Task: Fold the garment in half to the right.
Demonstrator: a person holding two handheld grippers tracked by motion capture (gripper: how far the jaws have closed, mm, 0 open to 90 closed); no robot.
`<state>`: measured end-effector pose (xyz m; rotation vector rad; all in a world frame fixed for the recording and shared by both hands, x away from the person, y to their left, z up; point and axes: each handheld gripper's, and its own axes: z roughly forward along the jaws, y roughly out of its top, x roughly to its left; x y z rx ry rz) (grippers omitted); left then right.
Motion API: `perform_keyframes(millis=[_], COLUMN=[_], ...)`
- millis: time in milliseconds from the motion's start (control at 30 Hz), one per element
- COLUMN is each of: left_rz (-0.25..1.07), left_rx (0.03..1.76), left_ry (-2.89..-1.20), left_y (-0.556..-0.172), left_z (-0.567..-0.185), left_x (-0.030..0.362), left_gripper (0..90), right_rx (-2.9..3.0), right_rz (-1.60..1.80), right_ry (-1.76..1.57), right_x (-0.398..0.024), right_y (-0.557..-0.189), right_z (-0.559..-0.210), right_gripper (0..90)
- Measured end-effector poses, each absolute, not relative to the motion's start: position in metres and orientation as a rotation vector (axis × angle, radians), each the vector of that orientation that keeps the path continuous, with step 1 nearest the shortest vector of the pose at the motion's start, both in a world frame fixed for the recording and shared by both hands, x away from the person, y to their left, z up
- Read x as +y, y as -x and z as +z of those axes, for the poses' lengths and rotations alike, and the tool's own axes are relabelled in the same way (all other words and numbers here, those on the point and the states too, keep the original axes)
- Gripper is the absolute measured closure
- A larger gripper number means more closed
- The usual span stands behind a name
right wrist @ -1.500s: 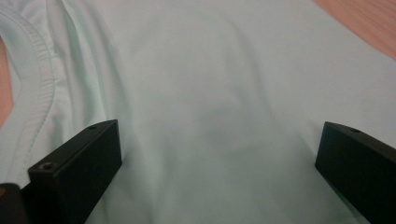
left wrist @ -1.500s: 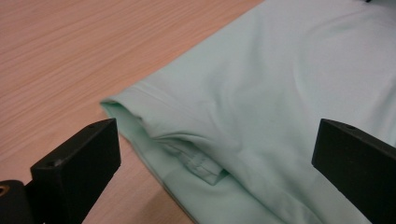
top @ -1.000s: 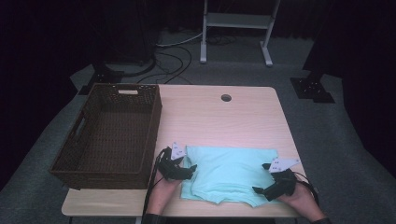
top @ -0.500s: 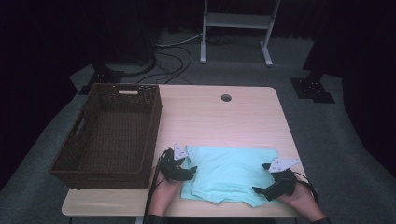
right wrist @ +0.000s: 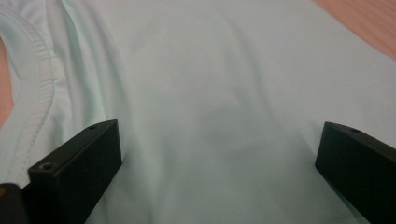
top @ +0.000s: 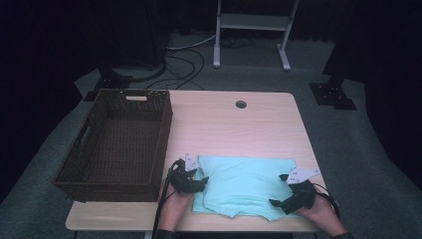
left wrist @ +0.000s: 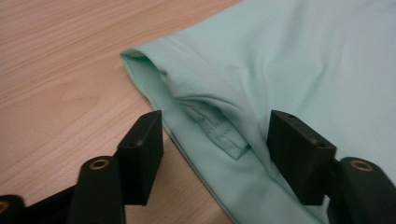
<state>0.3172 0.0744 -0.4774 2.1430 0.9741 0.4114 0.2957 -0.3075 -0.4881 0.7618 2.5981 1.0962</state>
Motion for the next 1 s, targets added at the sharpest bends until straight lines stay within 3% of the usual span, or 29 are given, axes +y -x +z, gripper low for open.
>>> perform_keyframes(millis=[100, 367, 1000], left_rz=[0.400, 0.314, 0.345], left_rx=[0.959, 0.962, 1.018], left_ry=[-2.146, -2.135, -2.127], left_y=[-0.316, -0.315, -0.310], left_z=[-0.477, -0.475, -0.474], left_x=[0.074, 0.072, 0.088], left_gripper=[46.1, 80.1, 81.6], right_rx=[2.598, 2.599, 2.574], right_rz=[1.096, 1.096, 1.093], right_ry=[-0.762, -0.766, -0.767], right_x=[-0.307, -0.307, -0.332], right_y=[-0.296, -0.296, -0.299], right_z=[-0.488, -0.488, -0.482], right_gripper=[0.0, 0.0, 0.0])
